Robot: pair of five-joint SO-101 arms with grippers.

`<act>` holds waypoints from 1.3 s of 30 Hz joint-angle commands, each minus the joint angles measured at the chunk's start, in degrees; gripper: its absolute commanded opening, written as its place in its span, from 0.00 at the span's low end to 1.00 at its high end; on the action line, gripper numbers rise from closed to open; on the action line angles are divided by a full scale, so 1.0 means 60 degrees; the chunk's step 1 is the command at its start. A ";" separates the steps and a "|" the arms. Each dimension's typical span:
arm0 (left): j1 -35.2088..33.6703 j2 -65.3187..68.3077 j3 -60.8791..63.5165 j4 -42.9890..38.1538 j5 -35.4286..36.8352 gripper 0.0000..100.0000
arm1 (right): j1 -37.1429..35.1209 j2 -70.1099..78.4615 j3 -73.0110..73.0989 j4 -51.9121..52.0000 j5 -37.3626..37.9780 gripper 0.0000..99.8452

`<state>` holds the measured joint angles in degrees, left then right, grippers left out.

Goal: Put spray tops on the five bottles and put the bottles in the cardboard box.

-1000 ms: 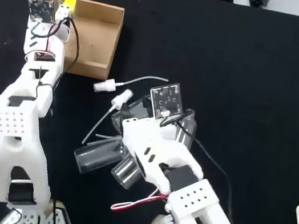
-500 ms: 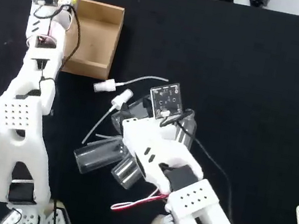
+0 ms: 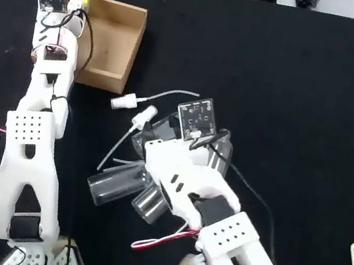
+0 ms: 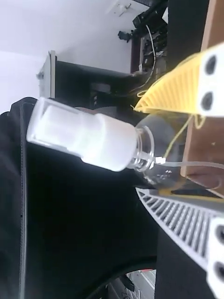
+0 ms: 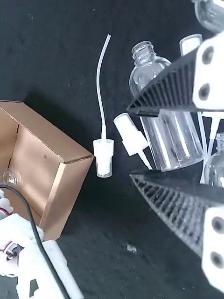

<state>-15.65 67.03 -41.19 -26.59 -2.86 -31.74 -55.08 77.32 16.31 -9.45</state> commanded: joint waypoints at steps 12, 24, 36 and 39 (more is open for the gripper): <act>-0.0022 -0.0645 -0.0784 0.2740 0.0073 0.24 | -0.0117 -0.0198 -0.0110 -0.0249 0.0059 0.19; 0.0007 -0.0659 -0.0784 0.3238 0.0088 0.30 | -0.0117 -0.0198 -0.0125 -0.0249 0.0059 0.19; -0.0081 -0.1641 -0.0769 0.4264 0.1084 0.31 | -0.0117 -0.0198 -0.0125 -0.0249 0.0059 0.19; -0.0007 -0.2198 -0.0769 0.5612 0.1377 0.31 | -0.0103 -0.0198 -0.0125 -0.0249 0.0073 0.19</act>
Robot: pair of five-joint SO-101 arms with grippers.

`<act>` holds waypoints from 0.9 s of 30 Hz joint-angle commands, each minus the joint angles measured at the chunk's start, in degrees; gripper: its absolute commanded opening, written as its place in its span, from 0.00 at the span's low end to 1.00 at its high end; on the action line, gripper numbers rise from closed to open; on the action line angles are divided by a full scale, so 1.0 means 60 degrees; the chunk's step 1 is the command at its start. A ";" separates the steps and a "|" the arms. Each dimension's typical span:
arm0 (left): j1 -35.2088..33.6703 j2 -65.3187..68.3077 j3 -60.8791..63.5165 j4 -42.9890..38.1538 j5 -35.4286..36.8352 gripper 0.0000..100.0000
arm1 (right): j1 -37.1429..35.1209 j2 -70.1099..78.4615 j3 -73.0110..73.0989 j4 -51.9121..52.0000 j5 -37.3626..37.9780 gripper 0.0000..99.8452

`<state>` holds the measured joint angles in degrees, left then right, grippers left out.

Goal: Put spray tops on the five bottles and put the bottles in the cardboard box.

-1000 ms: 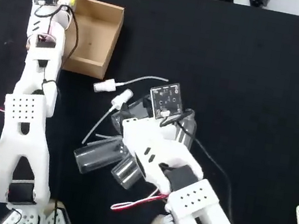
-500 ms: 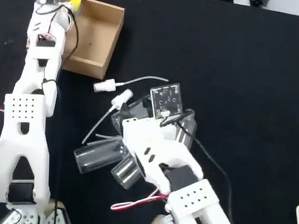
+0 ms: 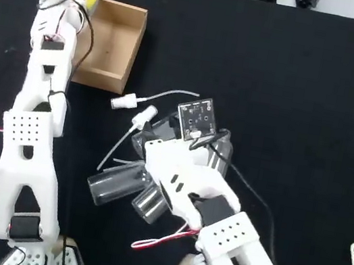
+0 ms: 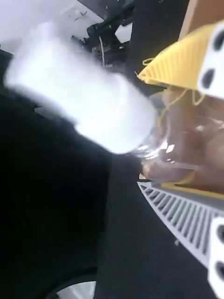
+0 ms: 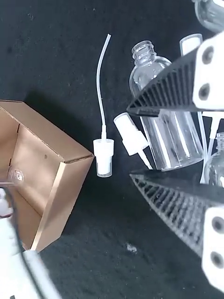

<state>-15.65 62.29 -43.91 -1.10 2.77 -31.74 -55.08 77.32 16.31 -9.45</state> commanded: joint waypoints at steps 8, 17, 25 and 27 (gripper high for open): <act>-0.0183 -0.1744 -0.0227 0.1890 0.0410 0.31 | -0.0088 -0.0198 -0.0125 -0.0249 0.0073 0.19; -0.0227 -0.2315 -0.0227 0.3223 0.0484 0.31 | -0.0088 -0.0198 -0.0125 -0.0249 0.0073 0.19; -0.0198 -0.3209 -0.0227 0.5055 0.0469 0.31 | -0.0088 -0.0198 -0.0125 -0.0249 0.0073 0.19; -0.0198 -0.3311 -0.0227 0.5421 0.0410 0.31 | -0.0088 -0.0198 -0.0125 -0.0249 0.0073 0.19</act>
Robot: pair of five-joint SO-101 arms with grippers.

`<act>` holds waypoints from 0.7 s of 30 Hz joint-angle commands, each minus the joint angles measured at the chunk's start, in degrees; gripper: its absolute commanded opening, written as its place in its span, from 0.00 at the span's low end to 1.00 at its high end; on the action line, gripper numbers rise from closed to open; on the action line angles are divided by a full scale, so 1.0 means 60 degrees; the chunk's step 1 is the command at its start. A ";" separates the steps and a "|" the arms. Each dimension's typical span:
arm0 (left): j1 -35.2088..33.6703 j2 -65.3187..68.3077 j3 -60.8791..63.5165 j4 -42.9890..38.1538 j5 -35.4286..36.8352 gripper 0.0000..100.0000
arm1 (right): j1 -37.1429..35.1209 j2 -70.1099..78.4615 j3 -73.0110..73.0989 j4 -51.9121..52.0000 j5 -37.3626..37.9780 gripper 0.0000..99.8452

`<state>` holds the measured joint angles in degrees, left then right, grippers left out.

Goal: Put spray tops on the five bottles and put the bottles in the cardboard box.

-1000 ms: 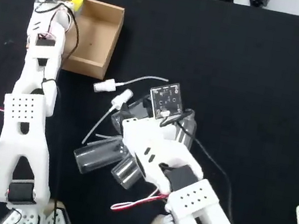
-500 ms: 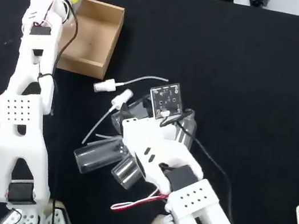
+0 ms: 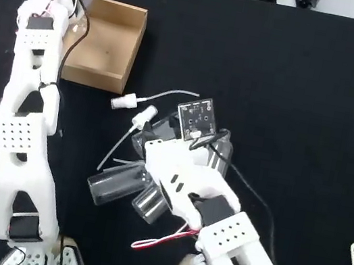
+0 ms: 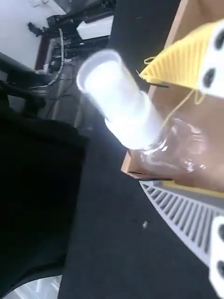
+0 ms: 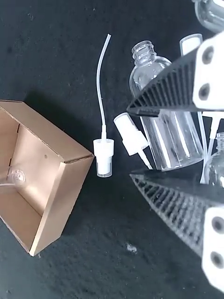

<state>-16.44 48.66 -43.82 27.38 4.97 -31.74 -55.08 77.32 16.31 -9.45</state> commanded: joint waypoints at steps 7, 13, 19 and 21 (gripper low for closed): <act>-0.0125 -0.1407 -0.0330 0.2755 0.0044 0.31 | -0.0088 -0.0198 -0.0125 -0.0249 0.0073 0.19; -0.0125 -0.1949 -0.0330 0.4029 0.0044 0.31 | -0.0103 -0.0198 -0.0125 -0.0249 0.0073 0.19; -0.0256 -0.2462 -0.0330 0.5890 0.0044 0.31 | -0.0103 -0.0198 -0.0125 -0.0249 0.0073 0.19; -0.0535 -0.2696 -0.0330 0.6344 0.0103 0.31 | -0.0103 -0.0198 -0.0139 -0.0249 0.0073 0.19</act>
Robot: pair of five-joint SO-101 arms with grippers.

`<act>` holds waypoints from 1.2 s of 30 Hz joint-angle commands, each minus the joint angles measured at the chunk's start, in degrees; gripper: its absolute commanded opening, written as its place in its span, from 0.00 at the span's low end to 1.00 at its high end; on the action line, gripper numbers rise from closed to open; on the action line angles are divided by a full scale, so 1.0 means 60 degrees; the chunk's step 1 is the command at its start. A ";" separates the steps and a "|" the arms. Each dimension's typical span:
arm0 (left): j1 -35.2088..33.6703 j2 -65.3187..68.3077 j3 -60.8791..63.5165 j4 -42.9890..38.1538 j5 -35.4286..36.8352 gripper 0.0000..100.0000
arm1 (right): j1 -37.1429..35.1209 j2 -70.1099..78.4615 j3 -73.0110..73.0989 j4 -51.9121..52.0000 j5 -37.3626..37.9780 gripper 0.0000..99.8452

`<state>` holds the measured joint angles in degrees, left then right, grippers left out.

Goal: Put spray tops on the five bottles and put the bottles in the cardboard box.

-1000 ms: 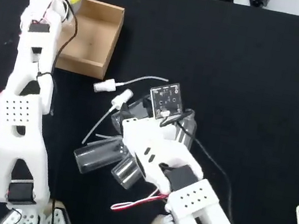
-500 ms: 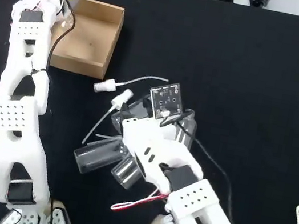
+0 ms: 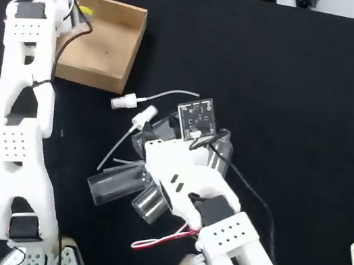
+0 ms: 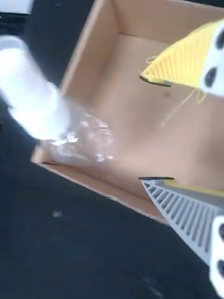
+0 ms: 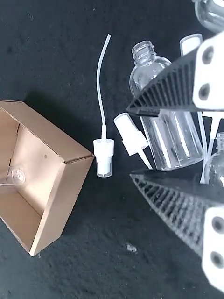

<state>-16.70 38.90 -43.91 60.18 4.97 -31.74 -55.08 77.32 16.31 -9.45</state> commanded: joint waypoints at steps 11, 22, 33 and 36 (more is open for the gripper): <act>-0.1692 -0.1201 -0.0227 0.1934 -0.1011 0.27 | -0.0117 -0.0183 -0.0168 -0.0249 0.0073 0.19; -0.1692 0.0029 -0.0286 0.1201 -0.3106 0.25 | -0.0117 -0.0183 -0.0154 -0.0249 0.0073 0.19; -0.1956 0.0337 -0.0227 0.1070 -0.3033 0.24 | -0.0117 -0.0183 -0.0168 -0.0249 0.0073 0.19; -0.2117 0.0293 -0.0022 0.1084 -0.2593 0.24 | -0.0117 -0.0183 -0.0168 -0.0249 0.0073 0.19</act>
<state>-27.78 42.33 -43.91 67.47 -12.88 -31.74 -55.08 77.32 16.31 -9.45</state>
